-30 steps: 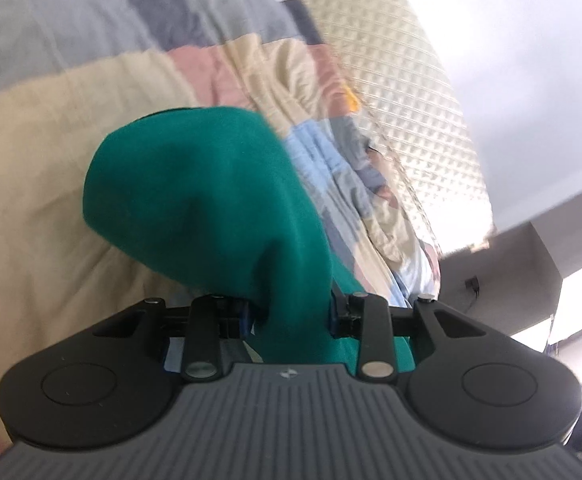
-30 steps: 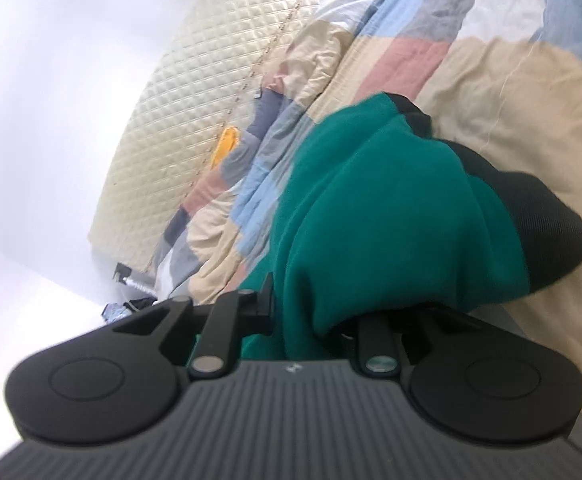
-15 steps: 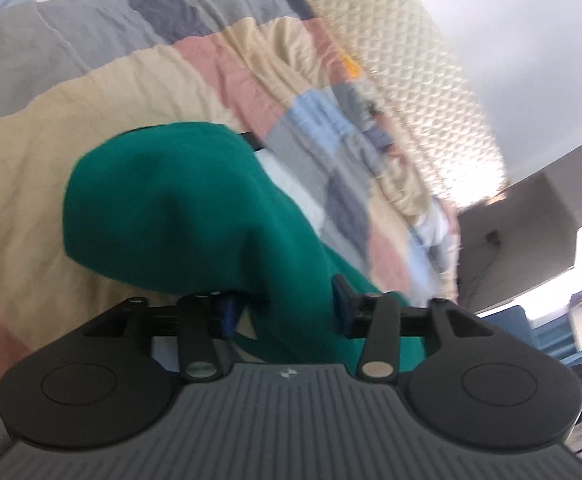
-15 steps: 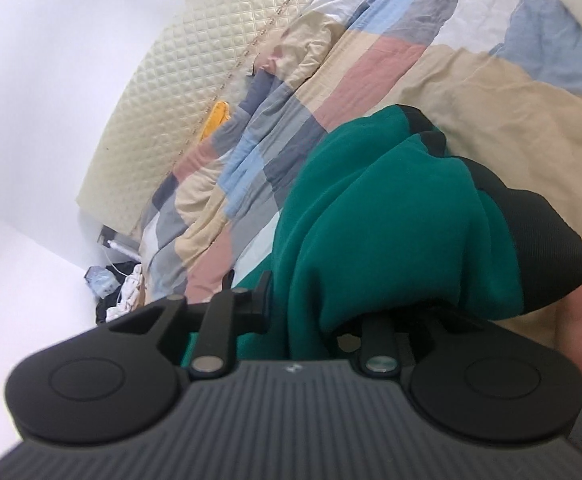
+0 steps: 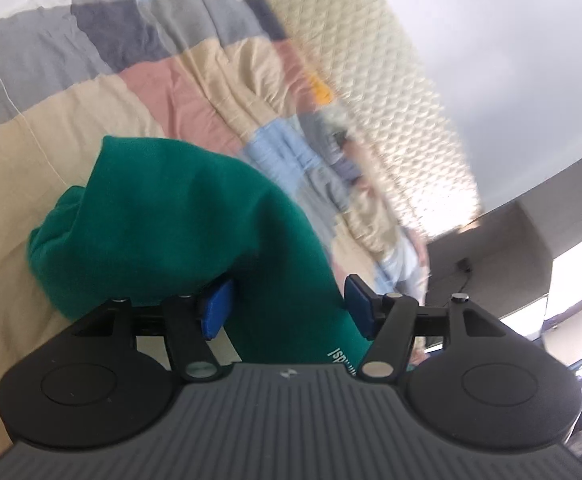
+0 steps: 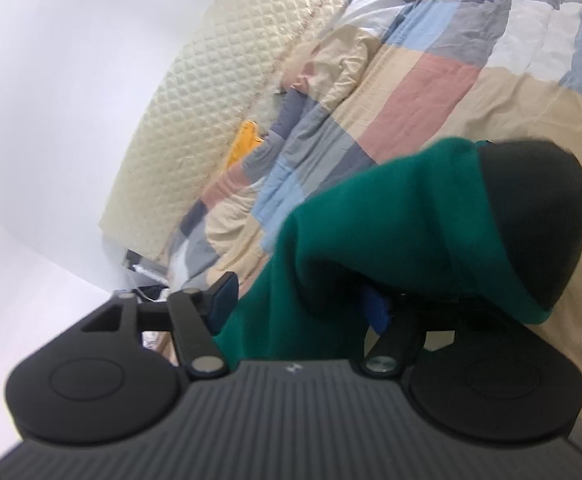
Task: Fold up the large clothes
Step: 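Lower the rolled hoodie onto the bed and open both grippers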
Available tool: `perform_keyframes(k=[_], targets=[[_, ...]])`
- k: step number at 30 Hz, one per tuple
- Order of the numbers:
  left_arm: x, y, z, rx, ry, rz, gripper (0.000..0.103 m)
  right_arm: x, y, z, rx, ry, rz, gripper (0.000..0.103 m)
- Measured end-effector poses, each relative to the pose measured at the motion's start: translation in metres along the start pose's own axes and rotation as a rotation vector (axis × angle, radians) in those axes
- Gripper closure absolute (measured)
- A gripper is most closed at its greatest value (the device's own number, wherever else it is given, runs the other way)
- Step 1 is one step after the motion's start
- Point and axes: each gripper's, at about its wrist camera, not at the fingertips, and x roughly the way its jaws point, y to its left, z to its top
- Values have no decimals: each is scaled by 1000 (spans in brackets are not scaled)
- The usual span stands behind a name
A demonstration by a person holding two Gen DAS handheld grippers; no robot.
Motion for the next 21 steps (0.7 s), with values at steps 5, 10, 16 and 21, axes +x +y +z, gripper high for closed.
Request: perform_keyframes(k=[5, 10, 16, 21], targets=[[41, 2, 14, 42, -3, -3, 36, 36, -7, 12, -26, 26, -21, 34], [81, -4, 26, 145, -15, -9, 36, 70, -11, 23, -83, 26, -40, 34], [127, 9, 32, 119, -20, -46, 33, 109, -22, 31, -89, 18, -14, 34], [163, 21, 35, 158, -10, -23, 33, 138, -26, 31, -147, 17, -26, 35]])
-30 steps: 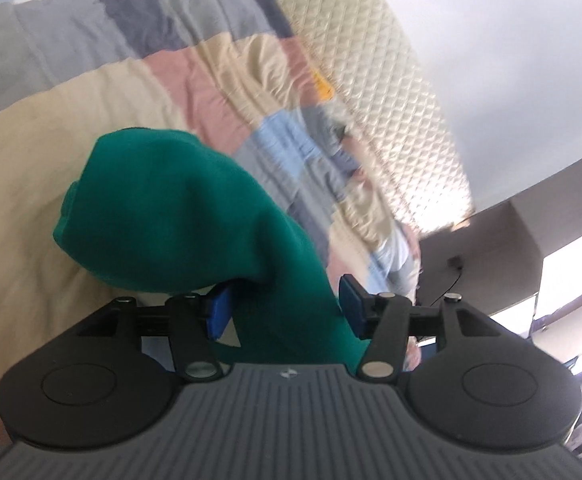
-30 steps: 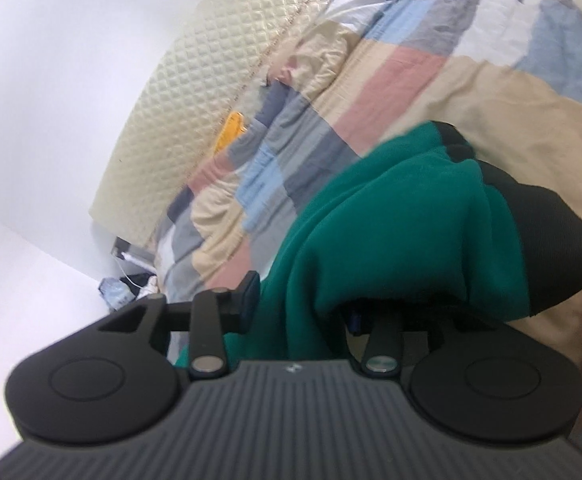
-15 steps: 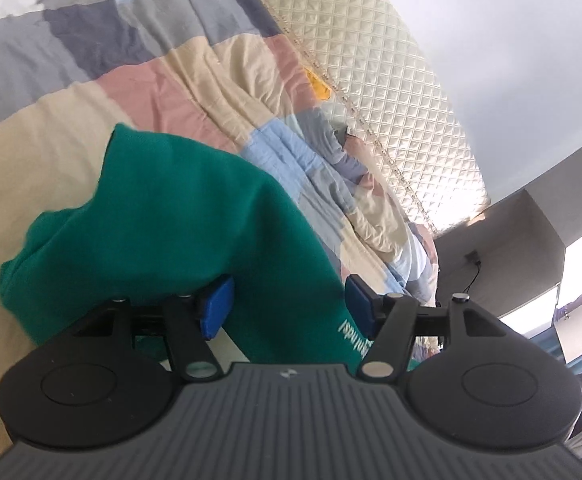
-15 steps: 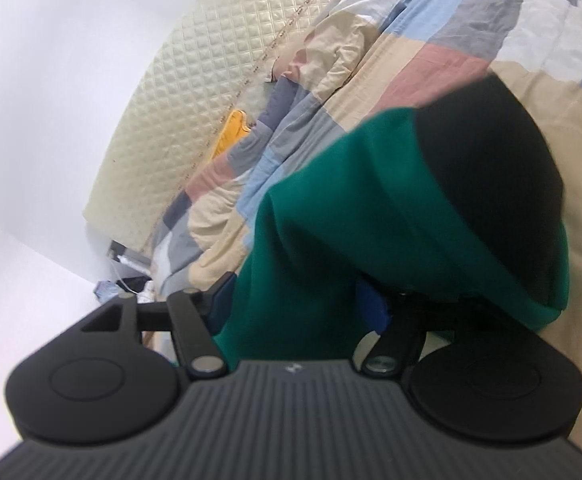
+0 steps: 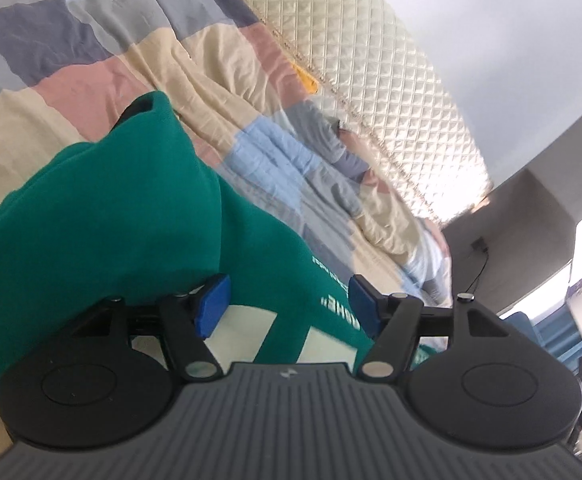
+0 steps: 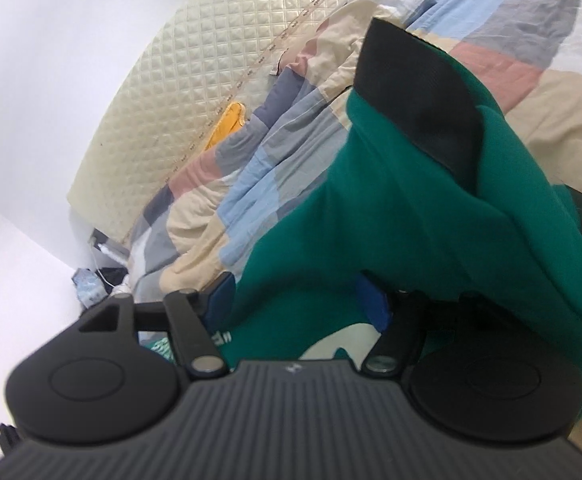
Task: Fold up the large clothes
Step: 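Lower the rolled hoodie onto the bed and open both grippers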
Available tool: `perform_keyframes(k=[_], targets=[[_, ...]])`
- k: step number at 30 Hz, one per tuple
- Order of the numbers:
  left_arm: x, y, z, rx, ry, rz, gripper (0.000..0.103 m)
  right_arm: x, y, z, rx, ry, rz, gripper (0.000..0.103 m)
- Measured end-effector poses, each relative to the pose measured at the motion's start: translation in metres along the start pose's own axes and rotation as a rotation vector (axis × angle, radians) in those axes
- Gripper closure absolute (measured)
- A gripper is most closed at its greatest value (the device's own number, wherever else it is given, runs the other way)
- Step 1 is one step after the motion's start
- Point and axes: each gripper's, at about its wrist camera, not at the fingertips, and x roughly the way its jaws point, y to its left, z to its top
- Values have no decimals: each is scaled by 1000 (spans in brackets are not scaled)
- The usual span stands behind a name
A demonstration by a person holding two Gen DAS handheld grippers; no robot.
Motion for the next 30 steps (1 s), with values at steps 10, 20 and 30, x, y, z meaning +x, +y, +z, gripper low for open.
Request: perform_keyframes(k=[10, 20, 30], targets=[[14, 3, 1, 59, 12, 16, 33, 32, 10, -5, -174, -4, -70, 35], [-27, -34, -22, 277, 8, 68, 33, -8, 45, -31, -351, -60, -152, 32], [-48, -58, -52, 495, -34, 166, 33, -33, 75, -60, -566, -38, -98, 35]])
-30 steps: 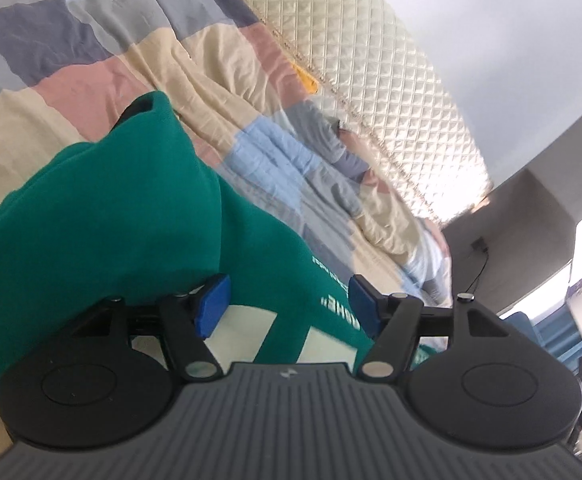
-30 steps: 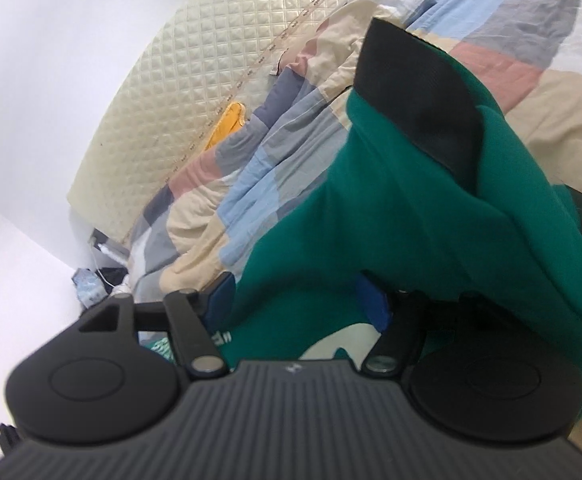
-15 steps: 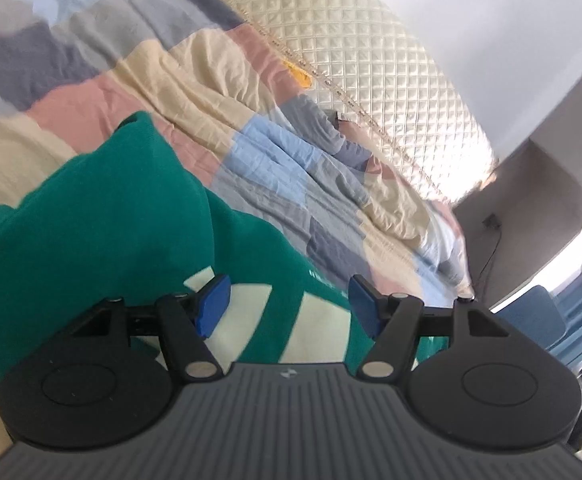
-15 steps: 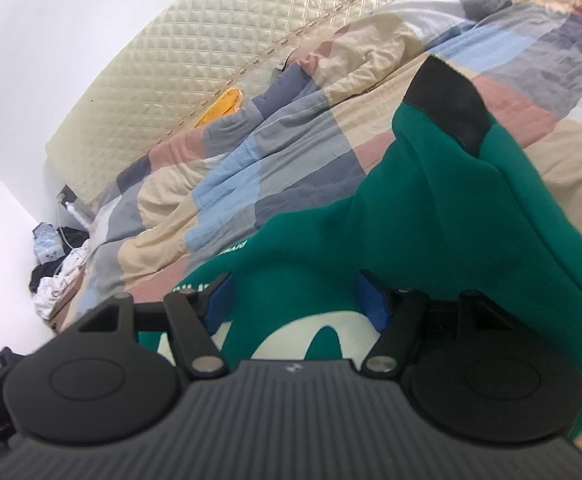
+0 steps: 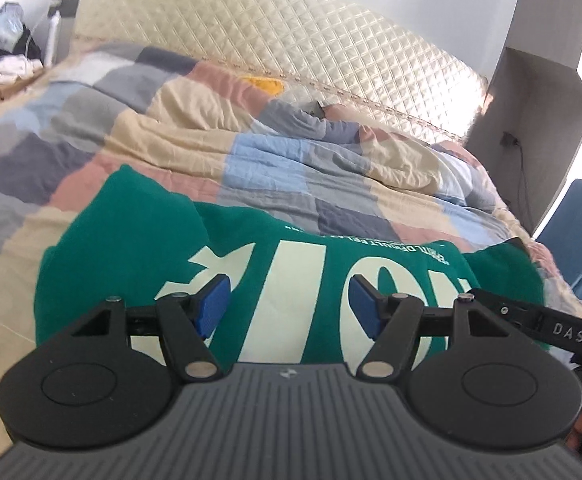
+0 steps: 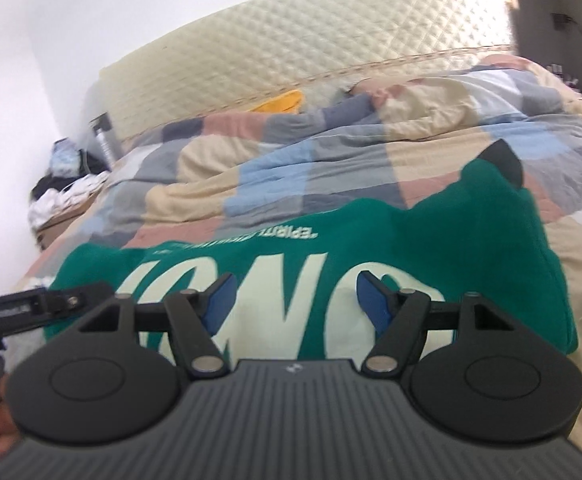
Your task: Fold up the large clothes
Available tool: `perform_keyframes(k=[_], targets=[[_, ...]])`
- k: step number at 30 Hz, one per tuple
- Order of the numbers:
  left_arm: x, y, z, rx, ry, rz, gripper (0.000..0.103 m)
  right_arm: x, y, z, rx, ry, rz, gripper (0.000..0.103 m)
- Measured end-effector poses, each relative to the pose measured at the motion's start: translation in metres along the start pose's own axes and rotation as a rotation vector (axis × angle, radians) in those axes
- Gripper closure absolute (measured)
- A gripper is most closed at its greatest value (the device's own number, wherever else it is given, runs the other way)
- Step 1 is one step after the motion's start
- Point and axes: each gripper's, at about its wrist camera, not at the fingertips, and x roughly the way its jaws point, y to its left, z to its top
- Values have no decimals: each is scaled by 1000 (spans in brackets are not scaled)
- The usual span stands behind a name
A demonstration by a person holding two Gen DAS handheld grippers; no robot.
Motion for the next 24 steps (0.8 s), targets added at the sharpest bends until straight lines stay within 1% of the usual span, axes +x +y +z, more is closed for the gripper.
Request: perform_keyframes(k=[1, 3, 11, 17, 21, 22, 24], targets=[[0, 0, -1, 4, -3, 3, 33, 0, 1, 0, -2, 3, 4, 37], [5, -1, -2, 16, 7, 11, 33, 3, 2, 0, -13, 9, 2, 38], [34, -3, -13, 67, 76, 49, 32, 26, 9, -12, -84, 70, -25, 38], [55, 0, -20, 52, 107, 56, 31, 47, 8, -21, -119, 104, -33, 38], [57, 0, -22, 36, 97, 54, 30, 54, 7, -22, -134, 111, -30, 38], [53, 2, -24, 21, 86, 47, 30, 52, 7, -22, -137, 111, -27, 38], [44, 7, -25, -47, 75, 11, 30, 46, 4, -23, -116, 102, -10, 38]])
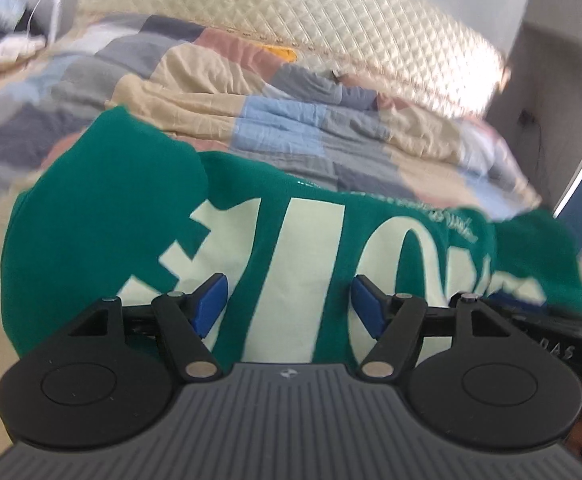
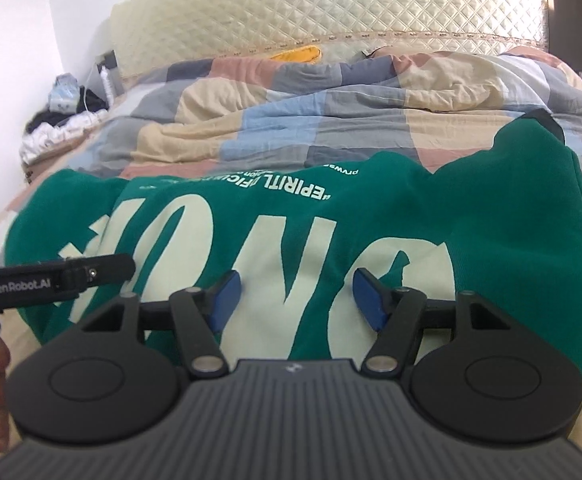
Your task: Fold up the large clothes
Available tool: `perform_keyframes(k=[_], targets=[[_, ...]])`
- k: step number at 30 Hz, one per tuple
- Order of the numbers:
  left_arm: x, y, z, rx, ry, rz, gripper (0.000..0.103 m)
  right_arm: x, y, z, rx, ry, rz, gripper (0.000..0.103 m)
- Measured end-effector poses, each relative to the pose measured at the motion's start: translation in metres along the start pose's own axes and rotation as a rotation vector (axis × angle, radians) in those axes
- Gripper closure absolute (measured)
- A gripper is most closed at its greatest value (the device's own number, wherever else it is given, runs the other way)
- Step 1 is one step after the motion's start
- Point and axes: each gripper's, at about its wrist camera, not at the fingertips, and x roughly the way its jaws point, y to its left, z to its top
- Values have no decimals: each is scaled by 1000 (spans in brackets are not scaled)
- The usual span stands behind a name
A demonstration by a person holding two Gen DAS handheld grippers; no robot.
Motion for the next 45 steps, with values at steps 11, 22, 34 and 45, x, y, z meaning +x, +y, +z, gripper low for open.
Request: perform_keyframes(k=[11, 22, 34, 45], targets=[[-67, 19, -20, -311, 4, -49, 25, -52, -10, -11, 208, 5, 122, 37], [-47, 62, -55, -690, 149, -101, 12, -26, 0, -32, 398, 202, 365, 20], [-24, 107, -73, -960, 44, -78, 10, 24, -30, -62, 824, 224, 400, 14], [-34, 120, -78, -1028, -46, -63, 10, -10, -40, -67, 944, 157, 281, 14]])
